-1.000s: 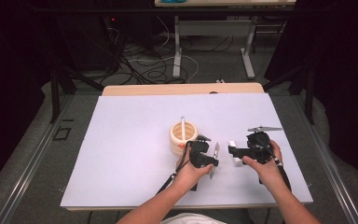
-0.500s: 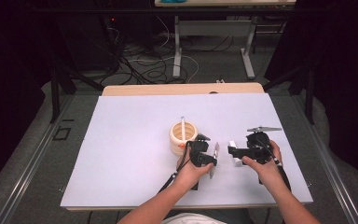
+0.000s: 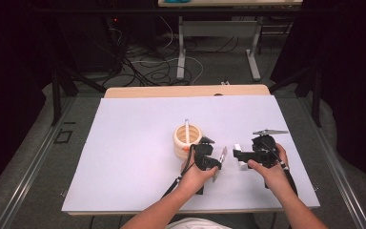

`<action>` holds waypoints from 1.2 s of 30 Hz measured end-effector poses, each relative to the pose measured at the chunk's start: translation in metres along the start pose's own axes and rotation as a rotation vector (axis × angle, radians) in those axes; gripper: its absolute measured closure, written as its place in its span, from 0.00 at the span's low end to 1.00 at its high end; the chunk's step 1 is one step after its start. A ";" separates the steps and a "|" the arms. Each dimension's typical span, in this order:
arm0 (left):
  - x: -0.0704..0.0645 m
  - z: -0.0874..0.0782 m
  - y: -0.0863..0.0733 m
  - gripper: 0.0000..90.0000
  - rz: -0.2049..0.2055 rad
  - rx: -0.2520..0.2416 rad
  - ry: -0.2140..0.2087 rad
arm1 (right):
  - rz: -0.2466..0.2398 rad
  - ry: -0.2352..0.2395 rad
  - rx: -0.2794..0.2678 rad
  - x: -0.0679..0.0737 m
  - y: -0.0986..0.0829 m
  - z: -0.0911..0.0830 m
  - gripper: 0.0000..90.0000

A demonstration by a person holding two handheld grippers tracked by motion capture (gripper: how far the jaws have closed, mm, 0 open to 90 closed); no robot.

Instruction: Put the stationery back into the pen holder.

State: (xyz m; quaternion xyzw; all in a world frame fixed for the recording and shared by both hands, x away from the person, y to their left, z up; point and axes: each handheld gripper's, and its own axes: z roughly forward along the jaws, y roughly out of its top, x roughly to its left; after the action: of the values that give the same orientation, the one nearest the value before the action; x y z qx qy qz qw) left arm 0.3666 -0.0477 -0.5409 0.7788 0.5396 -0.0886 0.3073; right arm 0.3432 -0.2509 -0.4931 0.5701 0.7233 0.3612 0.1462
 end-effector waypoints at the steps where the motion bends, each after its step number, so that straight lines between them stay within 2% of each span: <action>1: 0.001 -0.001 0.000 0.89 0.000 0.001 -0.002 | -0.002 0.002 0.001 0.000 0.000 0.000 0.18; 6: 0.003 -0.007 0.002 0.89 0.021 0.001 -0.006 | 0.002 0.006 -0.001 0.000 0.000 -0.001 0.20; 10: 0.003 -0.012 0.002 0.89 0.039 0.001 -0.007 | -0.003 0.017 -0.004 -0.001 0.000 -0.001 0.25; 15: 0.002 -0.017 0.003 0.89 0.087 0.002 -0.009 | -0.031 0.030 -0.028 -0.003 0.001 -0.002 0.32; 16: 0.002 -0.018 0.003 0.89 0.113 0.007 -0.004 | -0.038 0.033 -0.031 -0.003 0.000 -0.002 0.33; 21: 0.000 -0.021 0.005 0.89 0.142 0.034 0.015 | -0.039 0.042 -0.034 -0.004 0.000 -0.002 0.36; 24: -0.002 -0.018 0.005 0.89 0.146 0.059 0.034 | -0.035 0.048 -0.030 -0.004 0.000 -0.002 0.36; 27: -0.003 -0.013 0.005 0.89 0.171 0.087 0.060 | -0.034 0.050 -0.025 -0.004 0.000 -0.001 0.35; 34: -0.006 -0.007 0.008 0.89 0.178 0.148 0.097 | -0.027 0.058 -0.023 -0.005 0.000 -0.002 0.35; 36: -0.007 -0.007 0.008 0.89 0.178 0.151 0.104 | -0.026 0.059 -0.023 -0.005 0.000 -0.002 0.35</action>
State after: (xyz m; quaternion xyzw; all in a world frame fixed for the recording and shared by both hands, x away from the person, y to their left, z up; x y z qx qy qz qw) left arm 0.3699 -0.0513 -0.5291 0.8482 0.4751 -0.0609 0.2262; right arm 0.3438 -0.2566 -0.4925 0.5480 0.7306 0.3839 0.1362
